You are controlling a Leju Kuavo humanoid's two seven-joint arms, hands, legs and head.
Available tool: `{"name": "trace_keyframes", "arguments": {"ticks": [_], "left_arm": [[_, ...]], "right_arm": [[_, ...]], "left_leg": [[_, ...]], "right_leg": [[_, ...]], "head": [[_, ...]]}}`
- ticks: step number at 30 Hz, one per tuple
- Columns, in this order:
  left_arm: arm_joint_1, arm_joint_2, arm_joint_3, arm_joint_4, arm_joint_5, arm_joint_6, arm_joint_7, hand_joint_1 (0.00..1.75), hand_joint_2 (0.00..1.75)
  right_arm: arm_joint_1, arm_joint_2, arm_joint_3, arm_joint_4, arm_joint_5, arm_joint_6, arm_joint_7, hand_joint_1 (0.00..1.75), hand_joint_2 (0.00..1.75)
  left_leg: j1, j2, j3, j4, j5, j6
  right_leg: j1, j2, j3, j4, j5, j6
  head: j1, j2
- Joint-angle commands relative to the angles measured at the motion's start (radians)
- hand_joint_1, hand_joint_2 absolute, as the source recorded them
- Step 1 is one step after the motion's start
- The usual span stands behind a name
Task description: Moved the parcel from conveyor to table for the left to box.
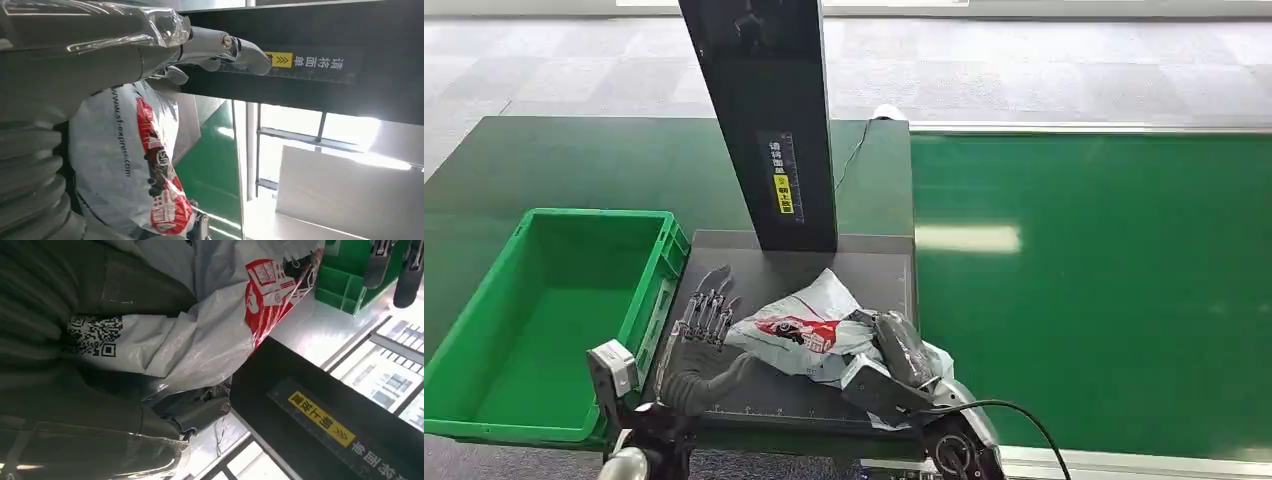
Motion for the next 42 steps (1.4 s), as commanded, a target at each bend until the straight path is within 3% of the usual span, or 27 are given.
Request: {"name": "trace_keyframes", "arguments": {"ticks": [1, 5, 15, 21, 22, 23, 36, 42], "left_arm": [[-0.022, 0.02, -0.019, 0.076, 0.022, -0.003, -0.015, 0.0, 1.75], [-0.051, 0.023, -0.038, 0.103, 0.028, -0.006, -0.018, 0.0, 1.75], [-0.044, 0.029, -0.037, 0.1, 0.033, -0.002, -0.022, 0.0, 1.75], [-0.058, 0.03, -0.039, 0.105, 0.045, 0.007, -0.027, 0.0, 1.75], [-0.056, 0.03, -0.039, 0.1, 0.047, 0.008, -0.026, 0.0, 1.75], [-0.055, 0.03, -0.039, 0.098, 0.047, 0.008, -0.026, 0.0, 1.75], [-0.027, 0.055, -0.094, 0.095, -0.03, -0.022, -0.009, 0.0, 1.75], [-0.032, 0.105, -0.183, 0.148, -0.193, -0.058, 0.081, 0.0, 1.75]], "right_arm": [[-0.086, -0.047, 0.119, 0.16, 0.02, 0.043, -0.025, 1.75, 1.75], [-0.14, -0.038, 0.168, 0.243, -0.079, 0.141, -0.115, 1.75, 1.75], [-0.178, -0.025, 0.19, 0.322, -0.064, 0.136, -0.107, 1.75, 1.75], [-0.209, 0.003, 0.16, 0.375, -0.146, 0.103, -0.182, 1.73, 1.75], [-0.203, 0.006, 0.146, 0.357, -0.159, 0.082, -0.189, 0.09, 1.75], [-0.196, 0.009, 0.13, 0.338, -0.179, 0.074, -0.194, 0.0, 1.75], [-0.091, -0.004, 0.028, 0.137, -0.275, -0.028, -0.192, 0.0, 1.75], [-0.053, 0.011, -0.017, 0.075, -0.369, -0.141, -0.245, 0.0, 1.75]], "left_leg": [[0.0, 0.0, 0.001, -0.001, 0.001, 0.001], [0.0, 0.001, 0.002, -0.001, 0.001, 0.001], [0.0, 0.0, 0.002, -0.002, 0.001, 0.001], [0.0, 0.0, 0.001, -0.001, 0.001, 0.001], [0.0, 0.0, 0.002, -0.001, 0.001, 0.001], [0.0, 0.0, 0.001, -0.001, 0.001, 0.001], [0.0, -0.002, 0.001, 0.0, 0.001, 0.001], [-0.001, -0.004, 0.001, -0.001, 0.001, 0.001]], "right_leg": [[0.0, 0.002, 0.001, -0.002, 0.001, 0.0], [0.0, 0.002, 0.001, -0.001, 0.001, 0.0], [0.0, 0.002, 0.002, -0.002, 0.001, 0.0], [0.0, 0.002, 0.001, -0.001, 0.002, 0.0], [0.0, 0.002, 0.001, -0.001, 0.001, 0.0], [0.0, 0.001, 0.001, -0.001, 0.001, 0.0], [0.0, 0.0, 0.001, -0.001, 0.001, 0.0], [-0.001, -0.001, 0.001, -0.001, 0.001, 0.0]], "head": [[0.0, 0.0], [0.0, 0.0], [0.0, 0.0], [0.0, 0.0], [0.0, 0.0], [0.0, 0.0], [0.0, 0.0], [0.0, 0.0]]}}
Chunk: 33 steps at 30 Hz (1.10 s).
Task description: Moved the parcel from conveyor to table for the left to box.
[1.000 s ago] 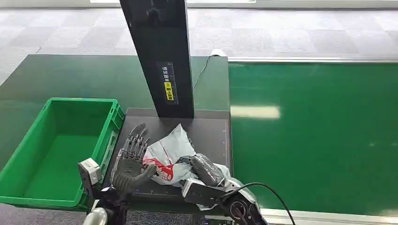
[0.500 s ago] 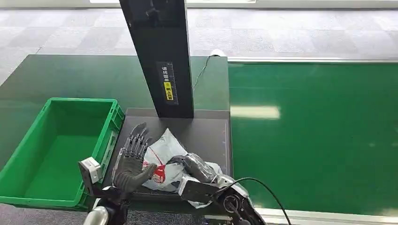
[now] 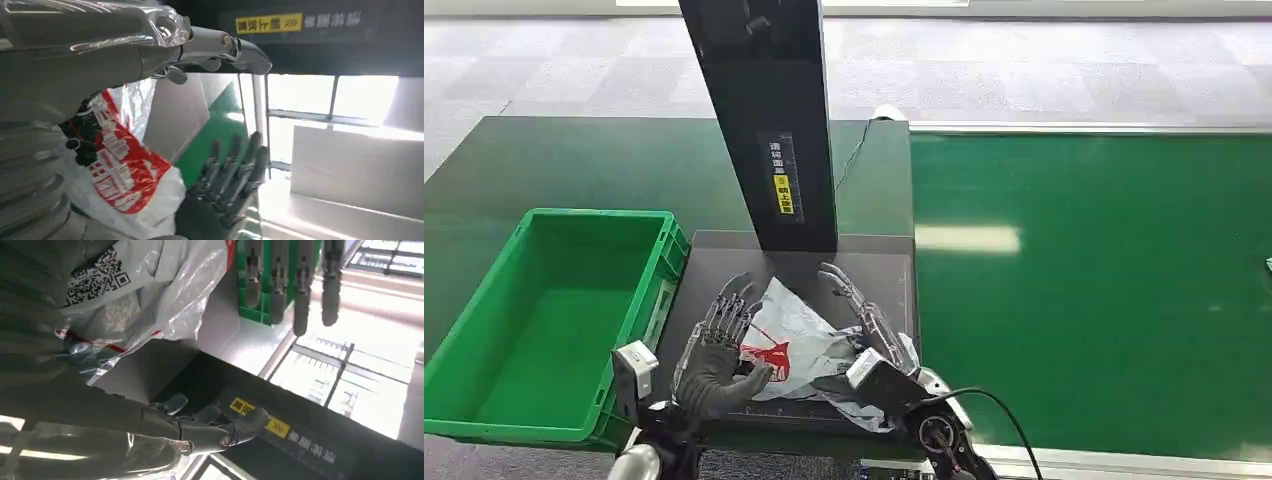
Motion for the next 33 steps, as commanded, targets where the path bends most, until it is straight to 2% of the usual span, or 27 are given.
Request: {"name": "trace_keyframes", "arguments": {"ticks": [1, 5, 18, 25, 29, 30, 31, 32, 33], "left_arm": [[-0.016, 0.088, -0.15, 0.125, -0.207, -0.04, 0.086, 0.0, 1.75], [-0.06, 0.117, -0.242, 0.22, -0.403, -0.003, 0.12, 0.0, 1.75], [-0.075, 0.11, -0.241, 0.24, -0.411, 0.001, 0.122, 0.0, 1.75], [-0.163, 0.106, -0.312, 0.363, -0.658, 0.077, 0.224, 0.0, 1.75], [-0.17, 0.08, -0.276, 0.406, -0.674, 0.11, 0.201, 0.0, 1.75], [-0.162, 0.077, -0.263, 0.391, -0.669, 0.115, 0.195, 0.05, 1.75], [-0.157, 0.072, -0.249, 0.378, -0.661, 0.126, 0.188, 1.05, 1.75], [-0.154, 0.069, -0.238, 0.364, -0.658, 0.132, 0.186, 1.64, 1.75], [-0.15, 0.063, -0.222, 0.348, -0.651, 0.141, 0.184, 1.71, 1.75]], "right_arm": [[0.043, 0.005, -0.08, -0.094, -0.106, -0.113, -0.049, 0.0, 1.75], [0.038, 0.003, -0.079, -0.113, -0.128, -0.141, -0.033, 0.0, 1.75], [0.037, 0.004, -0.082, -0.121, -0.13, -0.142, -0.031, 0.0, 1.75], [0.045, 0.01, -0.097, -0.144, -0.127, -0.148, -0.006, 0.0, 1.75], [0.071, 0.013, -0.112, -0.159, -0.113, -0.146, 0.006, 0.0, 1.75], [0.083, 0.013, -0.116, -0.166, -0.111, -0.146, 0.006, 0.0, 1.75], [0.092, 0.014, -0.12, -0.172, -0.108, -0.147, 0.005, 0.0, 1.75], [0.099, 0.015, -0.124, -0.18, -0.106, -0.146, 0.004, 0.0, 1.75], [0.107, 0.015, -0.128, -0.187, -0.104, -0.145, 0.002, 0.0, 1.75]], "left_leg": [[0.0, -0.003, 0.0, -0.001, 0.001, 0.001], [-0.001, -0.002, 0.001, -0.001, 0.001, 0.001], [0.0, 0.0, 0.0, -0.001, 0.0, 0.001], [-0.001, -0.002, 0.0, -0.001, 0.001, 0.001], [0.0, -0.001, 0.002, -0.001, 0.001, 0.001], [0.0, -0.001, 0.002, -0.002, 0.001, 0.001], [0.0, -0.002, 0.004, -0.001, 0.001, 0.001], [0.0, -0.002, 0.004, -0.001, 0.001, 0.001], [0.0, -0.002, 0.003, -0.001, 0.001, 0.001]], "right_leg": [[0.0, -0.001, 0.001, -0.001, 0.0, 0.0], [-0.001, -0.001, 0.001, -0.001, 0.0, 0.0], [0.0, 0.002, 0.001, -0.001, 0.001, 0.0], [-0.001, 0.0, 0.001, -0.001, 0.001, 0.0], [0.0, 0.0, 0.003, -0.001, 0.001, 0.0], [0.0, 0.001, 0.003, -0.002, 0.002, 0.0], [-0.001, 0.0, 0.005, -0.001, 0.001, 0.0], [-0.001, 0.0, 0.005, -0.001, 0.001, 0.0], [0.0, 0.0, 0.004, -0.001, 0.002, 0.0]], "head": [[0.0, 0.0], [0.0, 0.0], [0.0, 0.0], [0.0, 0.0], [0.0, 0.0], [0.0, 0.0], [0.001, 0.0], [0.0, 0.0], [0.0, 0.0]]}}
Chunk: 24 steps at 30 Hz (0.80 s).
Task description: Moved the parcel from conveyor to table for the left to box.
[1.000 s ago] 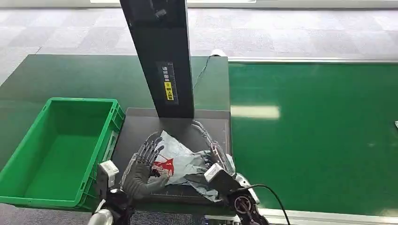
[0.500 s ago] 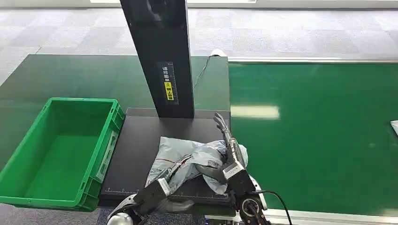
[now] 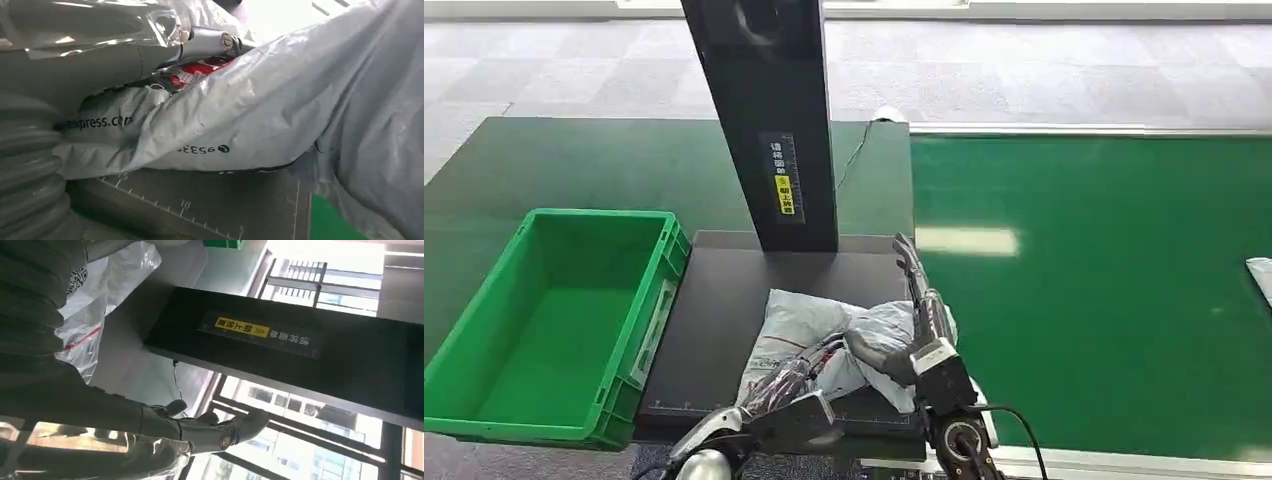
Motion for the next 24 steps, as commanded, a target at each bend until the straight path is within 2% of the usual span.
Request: {"name": "trace_keyframes", "arguments": {"ticks": [1, 10, 15, 24], "left_arm": [[0.001, -0.019, 0.052, 0.078, 0.023, 0.037, -0.015, 1.75, 1.75], [0.027, -0.042, 0.146, -0.001, 0.158, 0.095, -0.075, 1.75, 1.75], [0.036, -0.045, 0.162, -0.058, 0.184, 0.184, -0.17, 1.75, 1.75], [0.036, -0.043, 0.161, -0.063, 0.183, 0.184, -0.169, 1.75, 1.75]], "right_arm": [[0.04, 0.002, -0.053, -0.045, 0.013, 0.004, 0.002, 0.0, 1.75], [0.052, -0.001, -0.063, -0.048, 0.01, 0.013, -0.006, 0.0, 1.75], [0.054, -0.005, -0.064, -0.049, 0.0, 0.009, -0.022, 0.0, 1.75], [0.052, -0.005, -0.064, -0.047, 0.0, 0.009, -0.022, 0.0, 1.75]], "left_leg": [[0.0, -0.001, 0.0, -0.001, 0.001, 0.001], [0.001, 0.0, -0.001, -0.001, 0.002, 0.002], [0.001, 0.0, -0.002, 0.0, 0.001, 0.002], [0.0, -0.001, -0.003, 0.0, 0.001, 0.002]], "right_leg": [[0.0, 0.0, 0.0, -0.001, 0.001, 0.0], [0.001, 0.002, 0.0, -0.002, 0.002, 0.001], [0.001, 0.002, -0.002, -0.001, 0.002, 0.001], [0.0, 0.001, -0.003, -0.001, 0.001, 0.001]], "head": [[0.0, 0.0], [0.0, 0.0], [0.0, 0.0], [0.0, 0.0]]}}
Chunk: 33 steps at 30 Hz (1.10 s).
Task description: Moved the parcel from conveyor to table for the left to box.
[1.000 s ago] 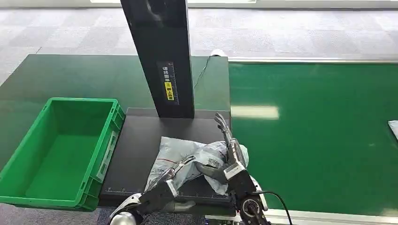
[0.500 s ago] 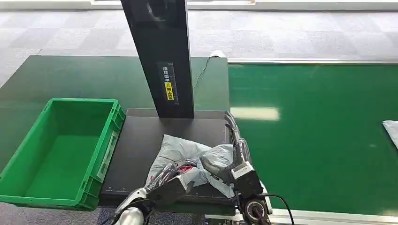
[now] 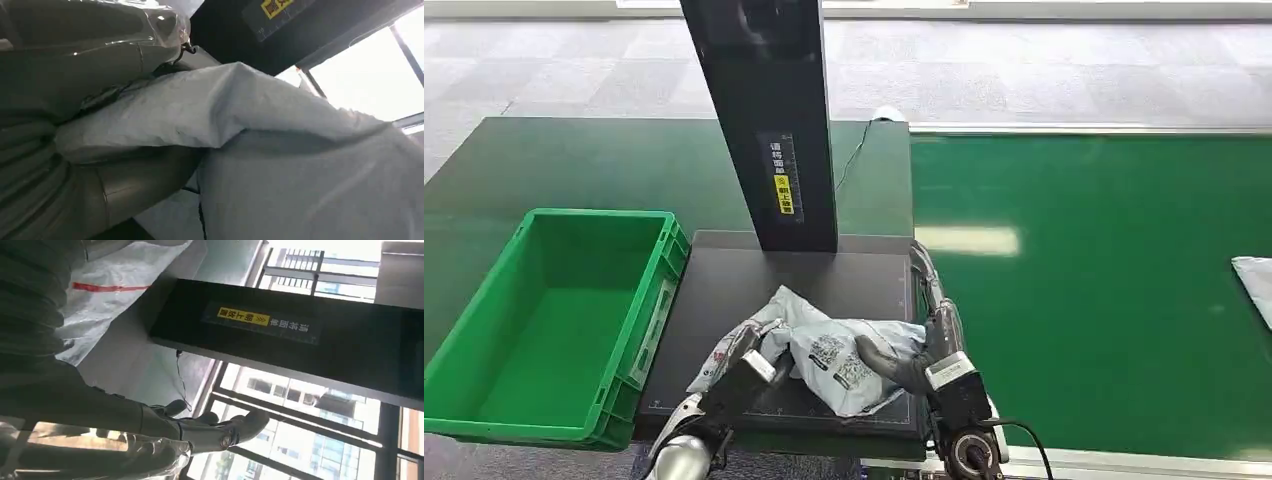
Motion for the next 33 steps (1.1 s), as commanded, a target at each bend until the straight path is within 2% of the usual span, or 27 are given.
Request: {"name": "trace_keyframes", "arguments": {"ticks": [1, 11, 17, 33], "left_arm": [[0.001, -0.003, 0.018, -0.001, 0.003, -0.001, -0.004, 1.75, 1.75], [0.043, -0.035, 0.077, -0.128, 0.055, 0.167, -0.125, 1.75, 1.75], [0.116, -0.036, 0.188, -0.33, 0.217, 0.221, -0.235, 1.75, 1.75], [0.12, -0.033, 0.199, -0.365, 0.234, 0.215, -0.226, 1.75, 1.75]], "right_arm": [[-0.006, -0.009, -0.025, 0.013, -0.004, 0.0, -0.001, 0.0, 1.75], [-0.017, -0.006, -0.024, 0.033, -0.031, 0.001, -0.01, 0.0, 1.75], [0.003, 0.01, -0.036, 0.046, -0.05, 0.005, -0.028, 0.0, 1.75], [-0.001, 0.011, -0.037, 0.052, -0.051, 0.007, -0.029, 0.0, 1.75]], "left_leg": [[0.0, -0.002, -0.001, 0.0, 0.0, 0.001], [0.001, -0.001, -0.003, 0.001, 0.001, 0.002], [0.001, 0.0, -0.003, 0.001, 0.0, 0.001], [0.0, -0.001, -0.003, 0.0, 0.0, 0.001]], "right_leg": [[0.0, 0.0, 0.0, -0.001, 0.001, 0.0], [0.001, 0.002, -0.003, -0.001, 0.002, 0.0], [0.001, 0.003, -0.002, -0.001, 0.001, 0.0], [0.0, 0.001, -0.002, -0.001, 0.001, 0.0]], "head": [[0.0, 0.0], [0.0, 0.0], [0.0, 0.0], [0.0, 0.0]]}}
